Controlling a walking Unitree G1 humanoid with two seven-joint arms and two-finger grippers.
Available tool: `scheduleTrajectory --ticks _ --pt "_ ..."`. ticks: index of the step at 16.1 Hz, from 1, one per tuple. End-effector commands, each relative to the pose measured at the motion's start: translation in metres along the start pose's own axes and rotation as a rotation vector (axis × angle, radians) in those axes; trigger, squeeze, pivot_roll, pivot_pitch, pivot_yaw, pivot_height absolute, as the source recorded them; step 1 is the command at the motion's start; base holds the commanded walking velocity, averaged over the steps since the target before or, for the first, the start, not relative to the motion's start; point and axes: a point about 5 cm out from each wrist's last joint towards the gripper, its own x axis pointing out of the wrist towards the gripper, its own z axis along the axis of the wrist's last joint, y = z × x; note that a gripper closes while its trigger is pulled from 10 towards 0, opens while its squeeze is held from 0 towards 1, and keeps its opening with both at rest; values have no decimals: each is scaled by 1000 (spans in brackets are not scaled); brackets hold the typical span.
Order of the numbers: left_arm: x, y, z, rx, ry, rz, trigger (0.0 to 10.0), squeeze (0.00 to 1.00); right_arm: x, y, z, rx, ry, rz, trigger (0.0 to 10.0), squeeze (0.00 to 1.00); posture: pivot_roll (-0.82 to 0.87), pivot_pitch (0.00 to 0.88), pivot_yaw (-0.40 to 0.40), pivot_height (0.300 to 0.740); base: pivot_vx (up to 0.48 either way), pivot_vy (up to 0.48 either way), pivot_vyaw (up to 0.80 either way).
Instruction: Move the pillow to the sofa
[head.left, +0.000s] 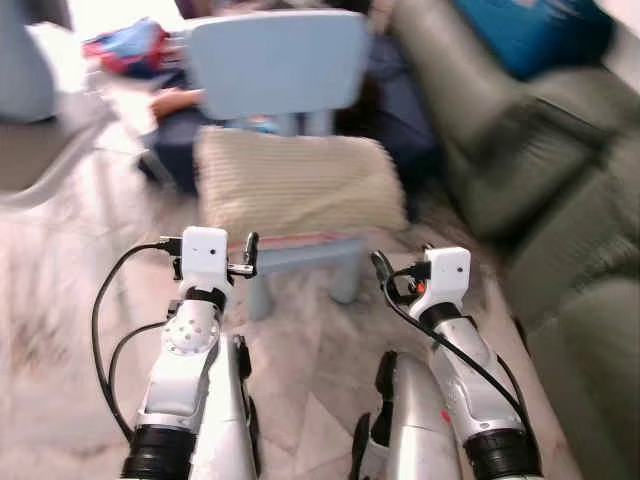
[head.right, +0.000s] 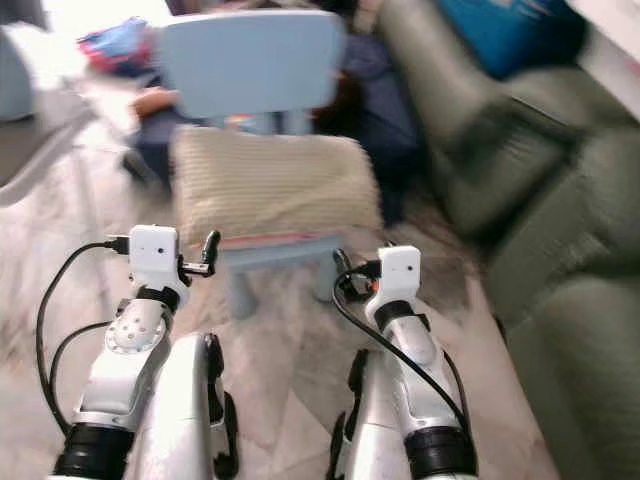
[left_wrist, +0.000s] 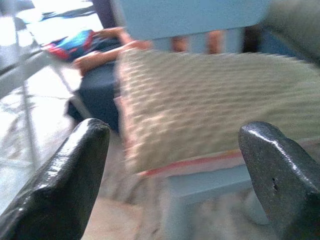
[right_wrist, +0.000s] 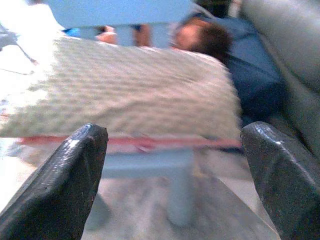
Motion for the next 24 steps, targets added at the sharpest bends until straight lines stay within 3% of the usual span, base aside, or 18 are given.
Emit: scheduleTrajectory --ticks 1,18,22,24 --pt "0 -2 -1 2 16 -1 10000 0 -2 -3 1 0 -5 -5 10000 0 10 175 -43 565 262 0 0" --pt "-3 -2 -2 -8 24 8 10000 0 -5 4 1 -9 -5 47 10000 0 15 186 -48 565 325 0 0" --pt "-24 -2 3 -27 28 20 10000 0 -18 8 13 43 -10 68 10000 0 12 280 -73 565 271 0 0" --pt "-42 3 -12 23 63 12 10000 0 -32 16 0 94 41 76 10000 0 41 269 -79 565 0 0 0"
